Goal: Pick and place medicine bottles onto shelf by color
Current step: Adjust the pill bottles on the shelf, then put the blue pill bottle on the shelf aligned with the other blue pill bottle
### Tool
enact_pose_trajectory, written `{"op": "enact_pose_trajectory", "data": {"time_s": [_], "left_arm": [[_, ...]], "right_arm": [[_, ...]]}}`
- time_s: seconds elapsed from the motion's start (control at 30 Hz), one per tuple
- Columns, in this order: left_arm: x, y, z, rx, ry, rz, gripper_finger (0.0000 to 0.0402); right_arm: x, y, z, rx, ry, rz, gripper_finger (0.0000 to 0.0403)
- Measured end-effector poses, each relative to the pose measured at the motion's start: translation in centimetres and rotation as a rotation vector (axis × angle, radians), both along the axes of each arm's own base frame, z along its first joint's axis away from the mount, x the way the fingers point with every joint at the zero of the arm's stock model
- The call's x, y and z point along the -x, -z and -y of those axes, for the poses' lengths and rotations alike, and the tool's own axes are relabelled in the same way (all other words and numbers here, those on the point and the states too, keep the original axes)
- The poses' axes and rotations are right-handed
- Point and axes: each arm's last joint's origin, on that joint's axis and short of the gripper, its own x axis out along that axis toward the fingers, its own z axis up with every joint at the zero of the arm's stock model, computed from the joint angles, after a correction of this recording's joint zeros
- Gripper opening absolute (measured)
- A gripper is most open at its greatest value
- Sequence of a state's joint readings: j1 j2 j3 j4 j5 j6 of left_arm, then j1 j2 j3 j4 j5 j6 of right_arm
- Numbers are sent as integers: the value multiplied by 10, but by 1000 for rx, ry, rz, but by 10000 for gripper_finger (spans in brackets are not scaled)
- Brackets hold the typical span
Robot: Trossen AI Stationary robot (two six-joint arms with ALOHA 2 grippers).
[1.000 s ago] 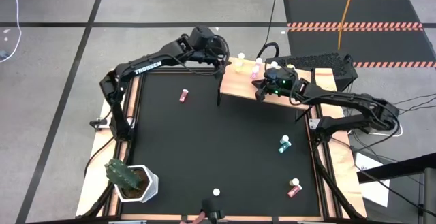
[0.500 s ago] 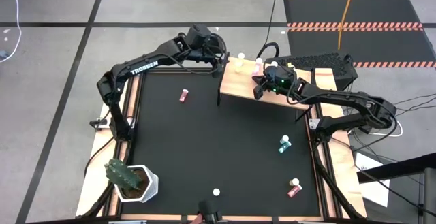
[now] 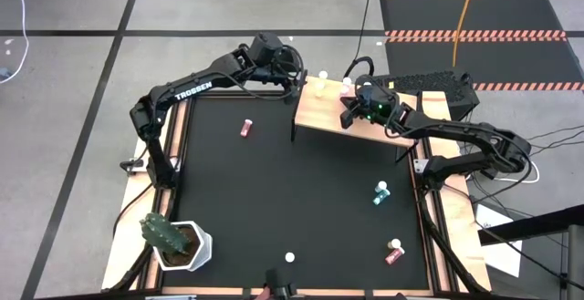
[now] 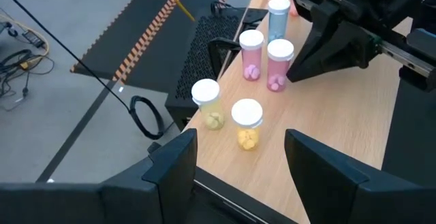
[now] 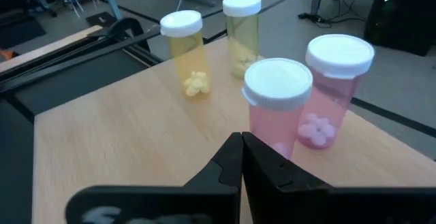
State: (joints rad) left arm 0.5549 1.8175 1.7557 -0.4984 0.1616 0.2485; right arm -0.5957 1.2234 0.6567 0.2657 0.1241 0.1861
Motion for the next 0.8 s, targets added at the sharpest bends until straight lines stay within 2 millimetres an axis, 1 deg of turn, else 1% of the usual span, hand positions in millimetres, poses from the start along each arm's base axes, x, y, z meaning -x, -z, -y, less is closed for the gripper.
{"op": "enact_pose_trajectory", "data": {"time_s": [0.13, 0.2, 0.33, 0.4, 0.47, 0.53, 0.67, 0.73, 0.8], "left_arm": [[5, -4, 3, 24, -12, -11, 223], [12, -11, 7, 37, -24, -14, 223], [32, -26, 13, 87, -135, -16, 223], [39, -26, 13, 134, -212, -38, 223], [48, -19, 10, 215, -271, -99, 223], [53, -8, 6, 293, -327, -158, 223], [61, 22, 3, 415, -412, -248, 223], [68, 29, 4, 461, -439, -286, 223], [73, 28, 6, 487, -458, -305, 223]], "right_arm": [[1, -7, -5, -42, -77, 69, 2], [2, -13, -10, -60, -125, 109, 2], [13, -34, -21, -43, -187, 201, 10], [21, -47, -26, -7, -191, 249, 23], [32, -60, -32, 37, -191, 303, 40], [42, -72, -38, 79, -191, 352, 60], [58, -88, -49, 128, -194, 425, 105], [63, -92, -52, 121, -190, 458, 127], [66, -94, -54, 105, -187, 487, 145]]}}
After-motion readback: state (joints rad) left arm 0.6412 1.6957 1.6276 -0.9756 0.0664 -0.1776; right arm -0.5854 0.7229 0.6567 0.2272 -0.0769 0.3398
